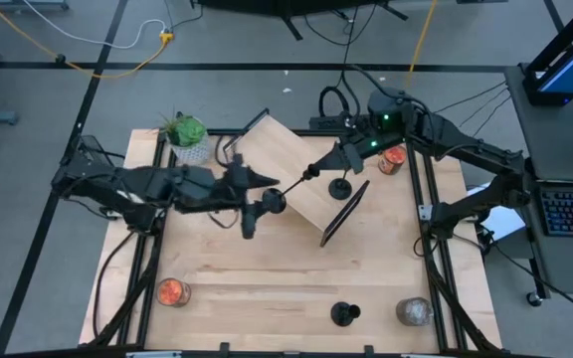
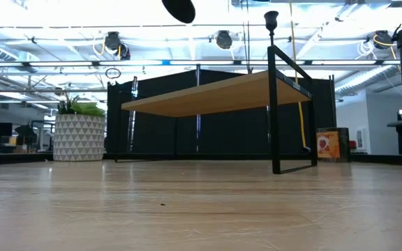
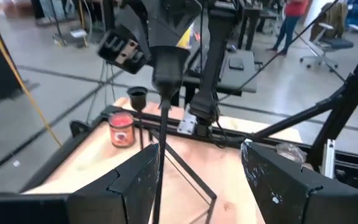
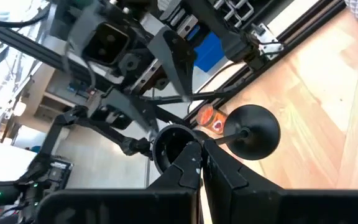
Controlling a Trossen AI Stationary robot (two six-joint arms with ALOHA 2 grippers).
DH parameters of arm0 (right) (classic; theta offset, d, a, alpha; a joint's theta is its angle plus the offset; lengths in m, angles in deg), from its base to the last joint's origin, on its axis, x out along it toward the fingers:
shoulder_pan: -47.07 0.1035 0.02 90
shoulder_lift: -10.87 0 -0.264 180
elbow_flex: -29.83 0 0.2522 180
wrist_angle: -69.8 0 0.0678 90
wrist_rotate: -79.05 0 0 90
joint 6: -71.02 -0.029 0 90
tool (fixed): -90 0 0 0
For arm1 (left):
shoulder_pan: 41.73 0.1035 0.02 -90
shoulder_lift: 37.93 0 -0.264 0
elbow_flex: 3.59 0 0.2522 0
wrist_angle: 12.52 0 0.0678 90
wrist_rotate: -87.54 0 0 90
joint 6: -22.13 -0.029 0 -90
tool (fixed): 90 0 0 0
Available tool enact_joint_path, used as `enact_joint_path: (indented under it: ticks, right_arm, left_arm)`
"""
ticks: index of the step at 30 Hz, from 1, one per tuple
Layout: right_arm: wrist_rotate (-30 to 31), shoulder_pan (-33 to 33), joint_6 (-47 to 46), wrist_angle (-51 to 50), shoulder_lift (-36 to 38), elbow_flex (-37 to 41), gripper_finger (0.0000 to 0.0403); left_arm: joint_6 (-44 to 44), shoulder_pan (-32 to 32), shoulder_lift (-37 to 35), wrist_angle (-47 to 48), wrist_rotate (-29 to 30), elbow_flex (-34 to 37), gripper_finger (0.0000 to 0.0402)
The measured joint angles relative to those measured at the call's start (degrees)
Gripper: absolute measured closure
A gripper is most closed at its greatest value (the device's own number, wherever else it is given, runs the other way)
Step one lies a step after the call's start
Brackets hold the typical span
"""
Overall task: Pick & Place candle stick holders
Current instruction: Put the top black candlestick on the shelf
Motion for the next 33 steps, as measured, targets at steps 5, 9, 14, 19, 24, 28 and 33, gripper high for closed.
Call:
enact_joint_path:
  ticks: [5, 9, 14, 19, 24, 28, 33]
  right_arm:
    - [-0.79, 0.56, 0.49, 0.12, 0.05, 0.00, 0.0403]
    - [-1.02, 0.74, 0.76, -0.17, 0.05, 0.00, 0.0403]
    - [-1.14, 1.30, 1.60, -1.28, 0.05, 0.00, 0.0403]
    - [-1.24, 1.64, 1.89, -1.50, -0.47, 0.00, 0.0403]
    - [-2.54, 1.67, 1.89, -1.45, -0.71, 0.00, 0.0403]
    - [-2.59, 1.67, 1.87, -1.62, -1.03, 0.00, 0.0403]
    - [-2.61, 1.63, 1.86, -1.50, -0.89, 0.00, 0.0403]
  left_arm:
    - [2.43, 2.24, 5.28, 5.13, -5.50, -6.37, 0.0167]
    - [4.03, 3.74, 8.12, 7.93, -7.48, -9.83, 0.0167]
    - [5.26, 5.31, 10.17, 9.70, -8.97, -12.14, 0.0167]
    - [6.69, 6.82, 12.04, 10.34, -11.78, -13.42, 0.0168]
    - [8.52, 7.96, 13.28, 11.40, -14.49, -13.44, 0.0168]
    - [8.65, 8.38, 13.10, 11.63, -14.89, -13.46, 0.0189]
    - [8.62, 8.77, 13.14, 12.28, -14.97, -13.46, 0.0262]
